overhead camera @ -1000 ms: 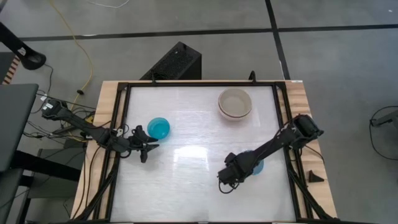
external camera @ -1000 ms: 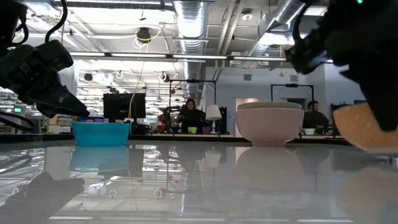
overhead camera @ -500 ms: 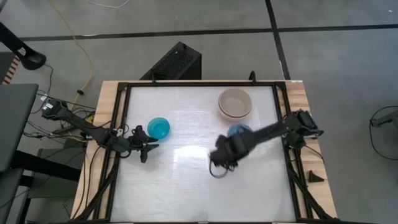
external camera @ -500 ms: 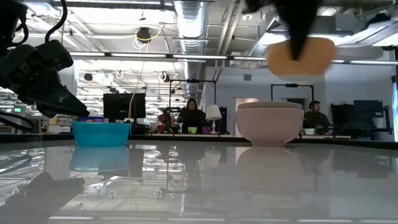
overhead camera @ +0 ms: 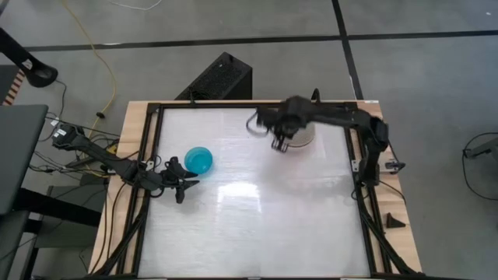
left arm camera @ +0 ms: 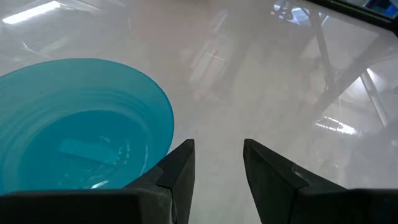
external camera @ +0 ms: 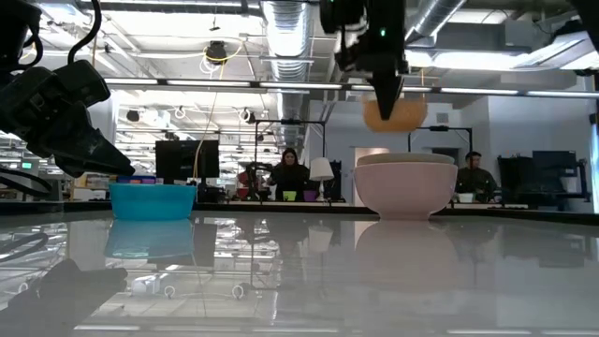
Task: Nest bowls inside each other by size order
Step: Stack the blue bowl on top of the gray bowl
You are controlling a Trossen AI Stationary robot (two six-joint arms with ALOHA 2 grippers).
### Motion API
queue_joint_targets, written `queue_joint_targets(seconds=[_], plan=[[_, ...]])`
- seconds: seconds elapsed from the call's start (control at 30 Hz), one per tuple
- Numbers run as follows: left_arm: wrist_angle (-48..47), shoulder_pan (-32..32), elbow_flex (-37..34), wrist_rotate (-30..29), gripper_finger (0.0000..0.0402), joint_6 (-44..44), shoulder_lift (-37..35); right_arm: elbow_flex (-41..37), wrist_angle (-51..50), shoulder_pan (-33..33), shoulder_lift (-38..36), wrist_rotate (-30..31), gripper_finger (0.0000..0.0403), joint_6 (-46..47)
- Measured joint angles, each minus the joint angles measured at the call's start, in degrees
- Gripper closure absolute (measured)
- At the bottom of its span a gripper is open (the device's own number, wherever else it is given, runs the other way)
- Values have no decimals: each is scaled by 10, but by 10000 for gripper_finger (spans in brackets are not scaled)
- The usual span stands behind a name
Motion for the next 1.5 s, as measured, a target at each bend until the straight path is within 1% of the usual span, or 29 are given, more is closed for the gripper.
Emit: queue_joint_targets(seconds=[0.13,0.27,0.47,0.6,0.8,1.0,1.23,1.5], plan=[[0,0,0,0,276,0,0,-13,26,-49,-4,-37,358,-38],[0,0,0,0,276,0,0,-71,68,-71,-16,-62,358,-50],[0,0,0,0,276,0,0,-133,119,-73,-21,-67,358,-51],[0,0,0,0,276,0,0,-168,173,-72,-21,-72,358,-52],[0,0,0,0,276,0,0,-198,199,-66,-21,-82,358,-51],[0,0,0,0,276,0,0,-215,200,-63,-21,-84,354,-49],[0,0,0,0,276,0,0,-214,205,-57,-21,-81,322,-48],[0,0,0,0,276,0,0,-214,196,-66,-21,-81,293,-4]])
